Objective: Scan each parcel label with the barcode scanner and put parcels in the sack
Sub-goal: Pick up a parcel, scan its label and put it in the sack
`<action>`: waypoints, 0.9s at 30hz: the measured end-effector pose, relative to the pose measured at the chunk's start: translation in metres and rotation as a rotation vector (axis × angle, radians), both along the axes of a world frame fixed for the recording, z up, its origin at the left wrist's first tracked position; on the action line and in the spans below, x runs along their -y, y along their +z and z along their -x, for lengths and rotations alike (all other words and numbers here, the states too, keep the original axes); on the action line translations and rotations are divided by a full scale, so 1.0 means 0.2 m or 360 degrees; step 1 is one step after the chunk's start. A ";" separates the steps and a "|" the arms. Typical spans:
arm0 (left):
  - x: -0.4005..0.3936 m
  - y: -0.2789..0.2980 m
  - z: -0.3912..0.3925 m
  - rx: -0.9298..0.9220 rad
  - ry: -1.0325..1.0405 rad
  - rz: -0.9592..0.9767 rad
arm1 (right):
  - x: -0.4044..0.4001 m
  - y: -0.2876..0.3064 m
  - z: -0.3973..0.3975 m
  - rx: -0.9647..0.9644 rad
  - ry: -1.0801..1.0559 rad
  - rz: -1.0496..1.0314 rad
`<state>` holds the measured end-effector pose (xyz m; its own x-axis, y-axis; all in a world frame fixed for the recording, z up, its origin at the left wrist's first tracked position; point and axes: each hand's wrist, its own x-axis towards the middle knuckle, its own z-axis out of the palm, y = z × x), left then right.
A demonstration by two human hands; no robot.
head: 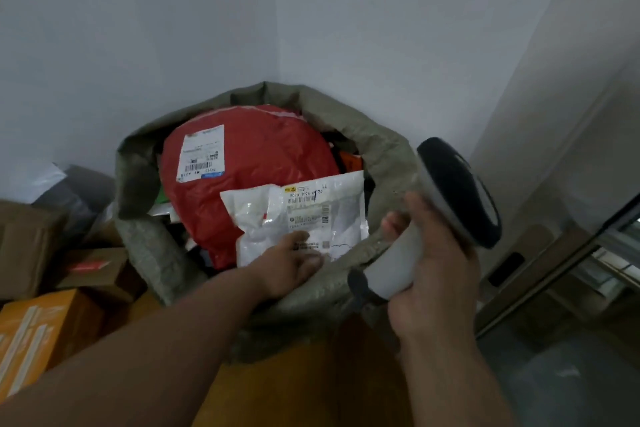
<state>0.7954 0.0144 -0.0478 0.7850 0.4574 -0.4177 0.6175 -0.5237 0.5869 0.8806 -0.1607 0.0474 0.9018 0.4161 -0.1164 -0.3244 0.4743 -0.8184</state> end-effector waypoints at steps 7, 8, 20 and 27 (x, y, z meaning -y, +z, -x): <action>0.03 0.34 0.26 -0.0140 -0.0143 0.0729 | -0.06 0.00 0.17 0.0049 0.0168 0.0174; 0.02 0.34 0.34 -0.0302 -0.0216 0.0635 | -0.06 0.02 0.18 0.0072 0.0099 0.0177; -0.03 0.66 0.80 0.0615 0.0392 -0.0647 | -0.09 0.09 0.53 0.0583 -0.0085 0.0547; 0.07 0.52 1.09 0.0565 0.0360 -0.0664 | -0.11 0.08 0.93 0.0577 0.0226 0.0588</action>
